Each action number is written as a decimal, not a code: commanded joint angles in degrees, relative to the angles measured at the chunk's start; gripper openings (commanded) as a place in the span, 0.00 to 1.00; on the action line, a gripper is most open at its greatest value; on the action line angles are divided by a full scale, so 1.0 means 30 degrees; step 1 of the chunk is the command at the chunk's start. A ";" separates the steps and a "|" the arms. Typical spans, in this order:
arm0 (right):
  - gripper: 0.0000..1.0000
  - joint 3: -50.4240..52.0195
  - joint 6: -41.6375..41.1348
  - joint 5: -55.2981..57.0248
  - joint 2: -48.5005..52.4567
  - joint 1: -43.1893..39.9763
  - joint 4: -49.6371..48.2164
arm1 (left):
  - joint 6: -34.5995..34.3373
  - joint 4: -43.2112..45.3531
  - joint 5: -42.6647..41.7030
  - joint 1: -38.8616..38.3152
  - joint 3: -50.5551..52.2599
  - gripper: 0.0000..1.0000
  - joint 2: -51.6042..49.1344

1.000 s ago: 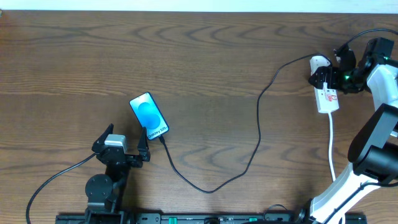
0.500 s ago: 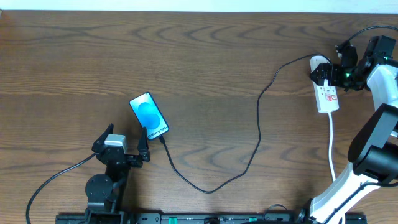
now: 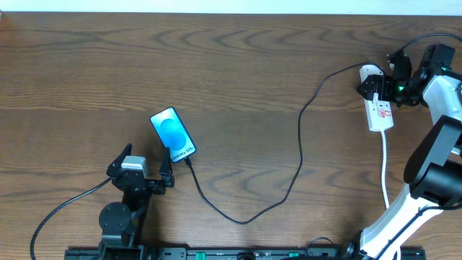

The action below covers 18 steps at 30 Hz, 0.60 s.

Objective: Plug charger to phone and switch on socket

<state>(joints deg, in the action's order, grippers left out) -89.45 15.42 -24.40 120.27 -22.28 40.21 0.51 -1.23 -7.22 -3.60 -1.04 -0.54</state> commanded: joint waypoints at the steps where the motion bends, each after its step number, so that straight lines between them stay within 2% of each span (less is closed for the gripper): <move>1: 0.99 0.0102 -0.0211 -0.0488 0.0204 -0.0058 -0.0044 | 0.0328 -0.0729 -0.0430 -0.0029 0.0270 0.91 0.0117; 18: 0.99 0.0102 -0.0707 -0.0991 0.0670 -0.0036 0.0240 | 0.0328 -0.0721 -0.0430 -0.0029 0.0270 0.92 0.0117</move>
<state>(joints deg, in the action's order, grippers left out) -89.45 14.11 -24.88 121.34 -22.44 40.29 0.49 -1.23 -7.22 -3.60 -1.04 -0.54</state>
